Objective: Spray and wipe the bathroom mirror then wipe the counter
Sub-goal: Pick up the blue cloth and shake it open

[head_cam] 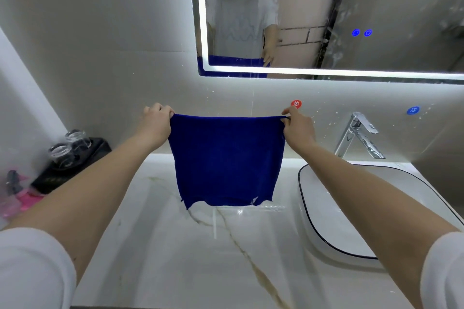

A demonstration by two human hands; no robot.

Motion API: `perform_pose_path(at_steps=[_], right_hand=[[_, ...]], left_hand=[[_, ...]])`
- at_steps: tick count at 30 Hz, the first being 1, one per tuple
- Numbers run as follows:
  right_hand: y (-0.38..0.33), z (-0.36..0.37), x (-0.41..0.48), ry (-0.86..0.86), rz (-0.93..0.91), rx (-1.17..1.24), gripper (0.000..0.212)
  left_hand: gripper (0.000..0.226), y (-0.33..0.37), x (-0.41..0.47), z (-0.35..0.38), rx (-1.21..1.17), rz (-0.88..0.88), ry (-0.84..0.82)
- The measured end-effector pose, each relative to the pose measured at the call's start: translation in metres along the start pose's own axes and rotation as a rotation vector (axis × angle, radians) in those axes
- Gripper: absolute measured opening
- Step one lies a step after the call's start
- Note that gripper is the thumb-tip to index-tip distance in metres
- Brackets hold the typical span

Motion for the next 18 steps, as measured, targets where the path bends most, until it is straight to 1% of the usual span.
perform_pose_path(at_steps=[3,7,10,14,16,18], right_hand=[[0.005,0.012,0.002,-0.062,0.030,-0.082,0.022],[0.007,0.026,0.009,-0.096,0.038,-0.142,0.028],[0.002,0.030,0.016,-0.063,0.032,-0.142,0.035],[0.004,0.032,0.008,-0.004,0.036,-0.116,0.037],[0.015,0.043,-0.006,-0.047,0.045,-0.099,0.036],[0.034,0.059,-0.028,-0.122,0.074,-0.099,0.033]], left_hand=[[0.026,0.000,0.001,0.010,-0.060,-0.017,-0.050],[0.023,-0.002,0.004,0.023,-0.124,-0.016,-0.122],[0.025,-0.002,0.011,0.021,-0.165,0.021,-0.128],[0.025,-0.006,0.016,0.016,-0.245,0.048,-0.104],[0.021,-0.017,0.007,0.027,-0.259,0.035,-0.157],[0.020,-0.032,-0.012,0.048,-0.236,0.024,-0.261]])
Point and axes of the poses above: each hand's wrist, its own x-axis towards the middle knuckle, its own z-axis out of the palm, y = z × x, the point moved 8 cm from there along x, towards the middle knuckle, and after that the axes turned 1 degree about -z, right-handed, at the moved point
